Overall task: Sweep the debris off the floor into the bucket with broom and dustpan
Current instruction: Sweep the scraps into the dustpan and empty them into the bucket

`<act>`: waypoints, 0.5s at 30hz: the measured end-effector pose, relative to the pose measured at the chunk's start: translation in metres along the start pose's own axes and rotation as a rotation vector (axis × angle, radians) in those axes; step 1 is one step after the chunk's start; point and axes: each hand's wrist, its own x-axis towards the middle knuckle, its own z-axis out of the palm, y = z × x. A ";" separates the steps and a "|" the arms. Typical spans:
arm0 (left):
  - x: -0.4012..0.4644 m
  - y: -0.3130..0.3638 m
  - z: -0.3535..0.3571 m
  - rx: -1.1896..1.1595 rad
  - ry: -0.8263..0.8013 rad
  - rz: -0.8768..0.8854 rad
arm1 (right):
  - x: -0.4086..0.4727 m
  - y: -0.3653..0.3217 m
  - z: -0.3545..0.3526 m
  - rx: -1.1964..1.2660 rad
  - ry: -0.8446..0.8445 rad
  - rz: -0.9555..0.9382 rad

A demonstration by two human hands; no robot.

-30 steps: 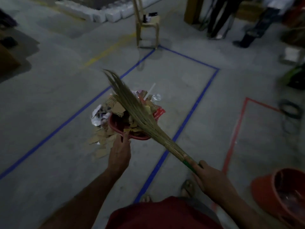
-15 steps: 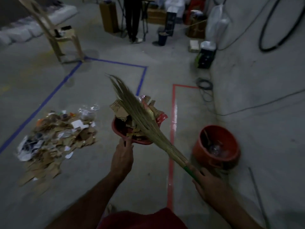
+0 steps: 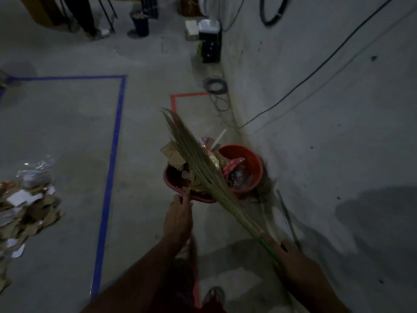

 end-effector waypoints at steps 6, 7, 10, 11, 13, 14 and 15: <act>0.069 0.036 0.060 -0.015 -0.129 0.086 | 0.039 0.065 0.017 0.050 -0.053 0.067; 0.083 0.040 0.070 -0.011 -0.164 0.086 | 0.050 0.071 0.014 0.058 -0.054 0.081; 0.122 0.051 0.093 -0.033 -0.255 0.071 | 0.079 0.089 0.016 0.052 -0.125 0.116; 0.133 0.055 0.100 -0.020 -0.276 0.080 | 0.087 0.094 0.018 0.066 -0.138 0.149; 0.158 0.060 0.116 0.015 -0.306 0.096 | 0.105 0.108 0.026 0.118 -0.138 0.220; 0.172 0.063 0.125 0.037 -0.322 0.096 | 0.117 0.114 0.028 0.121 -0.157 0.236; 0.186 0.067 0.134 0.062 -0.341 0.102 | 0.129 0.118 0.030 0.118 -0.168 0.246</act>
